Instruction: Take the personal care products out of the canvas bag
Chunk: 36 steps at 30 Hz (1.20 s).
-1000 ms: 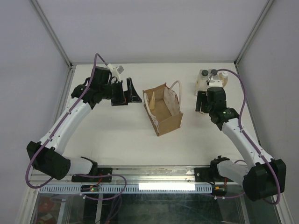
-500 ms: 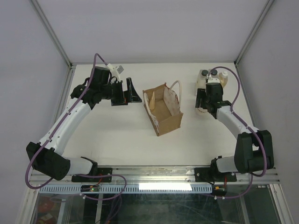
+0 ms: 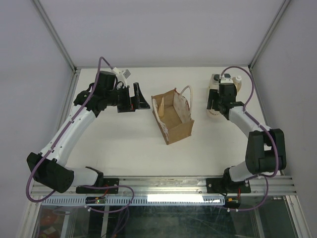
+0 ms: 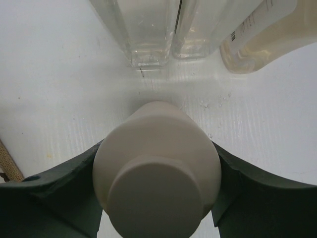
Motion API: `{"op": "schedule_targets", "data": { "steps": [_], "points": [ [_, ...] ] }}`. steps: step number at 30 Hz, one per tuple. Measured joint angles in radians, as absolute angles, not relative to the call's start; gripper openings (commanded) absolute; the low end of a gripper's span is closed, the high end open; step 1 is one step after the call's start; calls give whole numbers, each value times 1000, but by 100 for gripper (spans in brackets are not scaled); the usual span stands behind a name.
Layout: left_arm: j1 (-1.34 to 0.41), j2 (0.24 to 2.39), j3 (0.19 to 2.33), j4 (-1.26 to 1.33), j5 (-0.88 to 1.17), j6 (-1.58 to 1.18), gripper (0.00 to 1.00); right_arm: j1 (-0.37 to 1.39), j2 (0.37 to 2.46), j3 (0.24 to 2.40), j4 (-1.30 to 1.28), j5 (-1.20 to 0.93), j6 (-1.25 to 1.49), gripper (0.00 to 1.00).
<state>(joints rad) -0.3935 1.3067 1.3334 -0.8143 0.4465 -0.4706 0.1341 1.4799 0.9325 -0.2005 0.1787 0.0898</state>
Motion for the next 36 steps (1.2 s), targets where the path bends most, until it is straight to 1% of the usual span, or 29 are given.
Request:
{"op": "schedule_targets", "data": {
  "steps": [3,5,7,11,16,23,26,29,33,36],
  "points": [
    [-393,1307,1330,-815,447,-471,99,132,1484,939,-204,168,91,78],
    [-393,1307,1326,-815,446,-471,99,132,1484,940,-208,166,93,90],
    [-393,1307,1326,-815,446,-471,99,132,1481,950,-208,163,99,99],
    [-393,1307,1326,-815,447,-471,99,132,1429,974,-207,159,99,99],
    [-393,1307,1326,-814,447,-471,99,132,1295,967,-223,151,120,99],
    [-393,1309,1315,-810,447,-471,99,132,1010,783,-254,93,220,98],
    [-393,1314,1314,-809,447,-471,99,132,964,777,-270,57,247,97],
    [-393,1322,1314,-806,447,-471,99,132,967,825,-283,12,260,94],
    [-393,1332,1314,-806,447,-471,99,145,1052,1016,-305,-52,282,91],
    [-393,1334,1314,-805,447,-471,99,201,1131,1169,-292,-72,299,90]
  ]
}}
